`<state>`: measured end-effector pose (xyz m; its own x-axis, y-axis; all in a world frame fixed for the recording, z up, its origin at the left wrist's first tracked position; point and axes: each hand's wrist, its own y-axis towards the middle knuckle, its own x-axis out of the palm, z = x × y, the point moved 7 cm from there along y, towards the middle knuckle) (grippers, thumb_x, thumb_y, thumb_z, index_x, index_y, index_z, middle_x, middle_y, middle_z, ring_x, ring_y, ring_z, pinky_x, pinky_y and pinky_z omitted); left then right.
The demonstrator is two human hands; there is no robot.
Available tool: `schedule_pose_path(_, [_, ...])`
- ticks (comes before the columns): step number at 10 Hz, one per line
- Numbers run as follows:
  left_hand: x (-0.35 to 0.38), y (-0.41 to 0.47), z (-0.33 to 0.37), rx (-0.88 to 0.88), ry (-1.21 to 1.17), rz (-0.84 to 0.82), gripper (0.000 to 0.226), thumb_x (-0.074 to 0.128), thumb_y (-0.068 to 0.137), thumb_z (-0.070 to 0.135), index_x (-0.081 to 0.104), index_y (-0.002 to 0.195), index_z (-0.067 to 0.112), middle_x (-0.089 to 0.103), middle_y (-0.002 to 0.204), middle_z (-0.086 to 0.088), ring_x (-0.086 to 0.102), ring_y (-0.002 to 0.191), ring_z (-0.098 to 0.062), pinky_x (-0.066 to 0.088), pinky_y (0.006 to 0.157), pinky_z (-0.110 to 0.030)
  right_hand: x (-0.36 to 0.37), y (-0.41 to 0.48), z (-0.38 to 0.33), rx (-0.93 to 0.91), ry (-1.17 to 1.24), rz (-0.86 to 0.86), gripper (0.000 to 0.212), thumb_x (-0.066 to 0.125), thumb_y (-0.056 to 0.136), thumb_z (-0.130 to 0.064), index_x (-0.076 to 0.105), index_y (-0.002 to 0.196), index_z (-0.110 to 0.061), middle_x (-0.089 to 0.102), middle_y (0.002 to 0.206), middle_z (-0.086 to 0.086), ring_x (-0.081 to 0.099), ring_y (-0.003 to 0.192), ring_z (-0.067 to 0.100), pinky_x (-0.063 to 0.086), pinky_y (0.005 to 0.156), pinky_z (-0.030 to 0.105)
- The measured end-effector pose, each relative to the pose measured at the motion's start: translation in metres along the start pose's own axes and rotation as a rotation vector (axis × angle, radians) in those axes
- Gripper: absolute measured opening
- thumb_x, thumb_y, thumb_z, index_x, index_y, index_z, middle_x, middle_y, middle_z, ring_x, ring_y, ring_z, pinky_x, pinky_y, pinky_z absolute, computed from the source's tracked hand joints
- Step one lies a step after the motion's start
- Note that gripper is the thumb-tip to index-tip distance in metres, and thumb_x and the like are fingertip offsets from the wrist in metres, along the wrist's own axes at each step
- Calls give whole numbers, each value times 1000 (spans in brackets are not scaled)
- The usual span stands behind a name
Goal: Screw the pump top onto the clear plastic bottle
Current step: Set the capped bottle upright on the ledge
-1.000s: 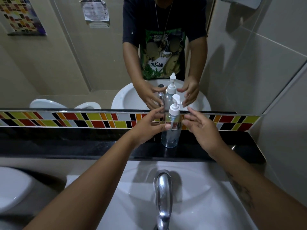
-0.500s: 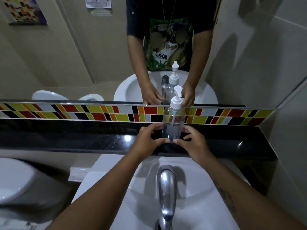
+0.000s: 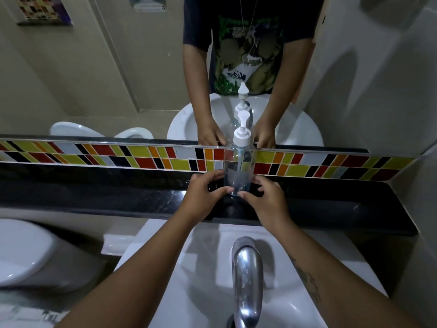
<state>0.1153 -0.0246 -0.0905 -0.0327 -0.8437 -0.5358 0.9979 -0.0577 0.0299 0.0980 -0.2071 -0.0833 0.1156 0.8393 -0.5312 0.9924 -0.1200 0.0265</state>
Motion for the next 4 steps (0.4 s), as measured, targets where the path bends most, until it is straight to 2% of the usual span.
schedule_pose_path(1, [-1, -1, 2, 2, 13, 27, 54, 82, 81, 34, 67, 132, 26, 68, 124, 10, 49, 128, -16, 45, 108, -40, 0, -1, 3, 18, -13, -7, 45, 74, 80, -28, 63, 123, -22, 59, 113, 5, 53, 107, 22, 47, 90, 37])
schedule_pose_path(2, [-1, -4, 4, -3, 22, 36, 56, 83, 80, 34, 67, 132, 26, 68, 124, 8, 48, 127, -17, 45, 105, -37, 0, -3, 2, 18, -25, -6, 45, 74, 81, -25, 61, 125, -23, 55, 110, 4, 54, 108, 23, 47, 92, 38])
schedule_pose_path(3, [1, -3, 5, 9, 20, 31, 59, 85, 77, 39, 67, 132, 26, 68, 125, 6, 50, 127, -15, 47, 106, -39, 0, -3, 3, 5, -9, -7, 49, 74, 81, -24, 60, 128, -23, 56, 119, 10, 54, 111, 24, 47, 97, 39])
schedule_pose_path(4, [-2, -9, 3, 1, 44, 27, 62, 85, 77, 40, 65, 133, 26, 64, 127, 1, 50, 125, -14, 47, 107, -37, -6, -8, 4, -40, -95, 4, 55, 73, 82, -26, 56, 134, -18, 59, 127, 9, 50, 118, 26, 44, 100, 39])
